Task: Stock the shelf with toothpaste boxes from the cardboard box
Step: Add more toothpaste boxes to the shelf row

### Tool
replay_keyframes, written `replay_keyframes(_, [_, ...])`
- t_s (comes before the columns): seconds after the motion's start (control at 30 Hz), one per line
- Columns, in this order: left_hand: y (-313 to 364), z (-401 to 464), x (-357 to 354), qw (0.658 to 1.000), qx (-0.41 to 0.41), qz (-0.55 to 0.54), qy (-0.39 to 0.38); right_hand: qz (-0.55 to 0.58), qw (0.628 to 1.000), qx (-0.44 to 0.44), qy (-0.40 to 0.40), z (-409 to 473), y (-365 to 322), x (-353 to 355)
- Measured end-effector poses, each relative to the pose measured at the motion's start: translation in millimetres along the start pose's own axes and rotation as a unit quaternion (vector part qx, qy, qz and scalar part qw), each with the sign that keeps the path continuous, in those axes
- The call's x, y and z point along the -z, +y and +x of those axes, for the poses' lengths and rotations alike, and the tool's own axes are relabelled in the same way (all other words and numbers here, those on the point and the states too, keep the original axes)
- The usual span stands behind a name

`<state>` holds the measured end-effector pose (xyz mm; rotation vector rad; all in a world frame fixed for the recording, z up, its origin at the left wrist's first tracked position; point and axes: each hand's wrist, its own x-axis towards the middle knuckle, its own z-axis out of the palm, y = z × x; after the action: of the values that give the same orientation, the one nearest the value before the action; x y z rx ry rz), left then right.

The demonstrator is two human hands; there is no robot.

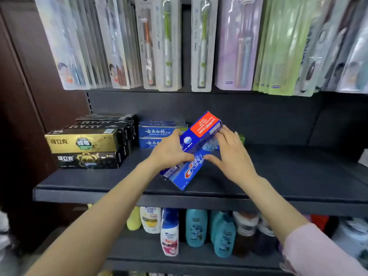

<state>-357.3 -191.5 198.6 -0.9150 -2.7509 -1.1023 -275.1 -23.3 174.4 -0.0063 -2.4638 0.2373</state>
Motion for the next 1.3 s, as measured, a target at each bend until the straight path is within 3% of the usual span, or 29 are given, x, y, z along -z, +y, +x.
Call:
replay_keyframes(0.2, [-18.7, 42.0, 17.8, 0.999, -0.009, 0.034, -0.012, 0.008, 0.999, 0.025, -0.024, 33.9, 2.1, -24.0])
replay_keyframes(0.37, [-28.3, 59.1, 21.2, 0.997, 0.02, -0.049, -0.06, -0.051, 0.998, 0.044, 0.006, 47.9, 12.0, -37.4])
replay_keyframes(0.4, [-28.3, 61.6, 20.4, 0.993, 0.032, -0.087, -0.072, -0.038, 0.998, 0.038, 0.035, 48.1, 12.1, -40.3])
replay_keyframes(0.47, [-27.2, 66.0, 18.8, 0.982, 0.052, -0.16, -0.081, 0.091, 0.991, -0.039, 0.086, 48.9, 10.2, -53.2])
replay_keyframes(0.5, [-26.4, 68.6, 18.2, 0.977, 0.061, -0.19, -0.081, 0.205, 0.97, -0.105, 0.081, 51.1, 6.9, -58.3])
replay_keyframes(0.53, [-25.8, 71.8, 17.1, 0.972, 0.068, -0.209, -0.083, 0.342, 0.922, -0.171, 0.068, 53.9, 2.3, -62.0])
replay_keyframes(0.6, [-24.3, 75.5, 14.2, 0.97, 0.072, -0.216, -0.087, 0.558, 0.778, -0.285, 0.043, 60.2, -3.0, -63.3])
replay_keyframes(0.63, [-23.6, 76.8, 12.4, 0.97, 0.074, -0.216, -0.089, 0.603, 0.733, -0.314, 0.022, 62.3, -3.0, -61.6])
replay_keyframes(0.77, [-20.7, 87.4, 4.8, 0.969, 0.074, -0.221, -0.082, 0.632, 0.704, -0.324, -0.022, 64.9, 5.4, -63.1])
replay_keyframes(0.83, [-20.7, 95.2, 4.6, 0.976, 0.072, -0.199, -0.054, 0.648, 0.68, -0.344, 0.01, 71.8, 9.4, -65.0])
replay_keyframes(0.97, [-21.7, 105.7, 9.0, 0.987, 0.065, -0.147, 0.002, 0.682, 0.596, -0.418, 0.074, 90.3, 13.0, -71.7])
replay_keyframes(1.03, [-22.2, 107.2, 10.0, 0.991, 0.054, -0.124, 0.008, 0.662, 0.615, -0.422, 0.076, 96.2, 13.3, -76.4])
replay_keyframes(1.2, [-24.3, 110.2, 7.4, 0.999, 0.032, -0.041, 0.015, 0.493, 0.732, -0.468, 0.04, 109.9, 16.9, -85.9])
replay_keyframes(1.3, [-25.5, 111.8, 8.2, 0.999, 0.018, 0.025, 0.041, 0.447, 0.755, -0.476, 0.049, 121.5, 27.7, -87.7])
